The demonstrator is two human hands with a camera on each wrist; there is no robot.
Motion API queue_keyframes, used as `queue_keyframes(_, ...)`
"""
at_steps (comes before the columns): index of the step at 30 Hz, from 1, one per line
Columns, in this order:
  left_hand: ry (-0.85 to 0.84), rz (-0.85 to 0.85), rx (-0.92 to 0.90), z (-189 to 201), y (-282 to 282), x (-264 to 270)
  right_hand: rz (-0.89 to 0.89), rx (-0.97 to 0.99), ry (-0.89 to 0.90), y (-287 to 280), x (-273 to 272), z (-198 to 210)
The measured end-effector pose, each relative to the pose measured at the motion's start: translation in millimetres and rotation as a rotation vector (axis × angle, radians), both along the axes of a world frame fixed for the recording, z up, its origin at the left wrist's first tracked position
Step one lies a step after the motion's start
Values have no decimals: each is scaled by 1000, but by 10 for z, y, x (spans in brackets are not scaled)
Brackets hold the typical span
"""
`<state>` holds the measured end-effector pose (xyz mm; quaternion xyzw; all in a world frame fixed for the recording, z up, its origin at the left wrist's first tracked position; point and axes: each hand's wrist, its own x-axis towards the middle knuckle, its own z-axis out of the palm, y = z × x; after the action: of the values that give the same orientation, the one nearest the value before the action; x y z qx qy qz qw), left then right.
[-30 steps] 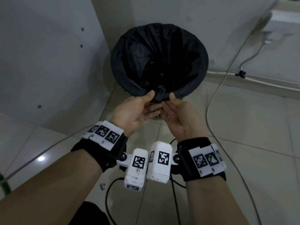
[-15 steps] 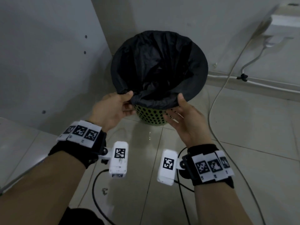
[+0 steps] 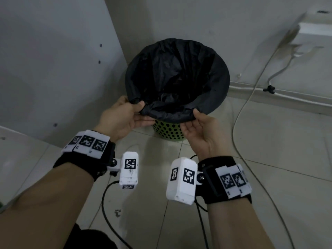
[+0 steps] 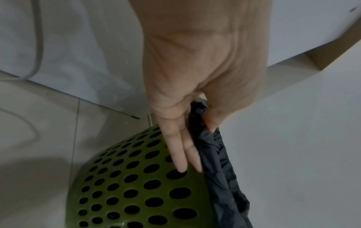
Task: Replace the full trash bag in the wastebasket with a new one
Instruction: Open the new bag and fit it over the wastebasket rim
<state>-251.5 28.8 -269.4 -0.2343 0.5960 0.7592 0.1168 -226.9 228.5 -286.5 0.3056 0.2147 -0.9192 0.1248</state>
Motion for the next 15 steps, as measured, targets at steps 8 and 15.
queue_keyframes(8,35,34,21,-13,74,92,80,114,57,25,79,-55)
queue_keyframes(15,73,-37,-32,-6,65,-24,22,184,44,57,77,-135)
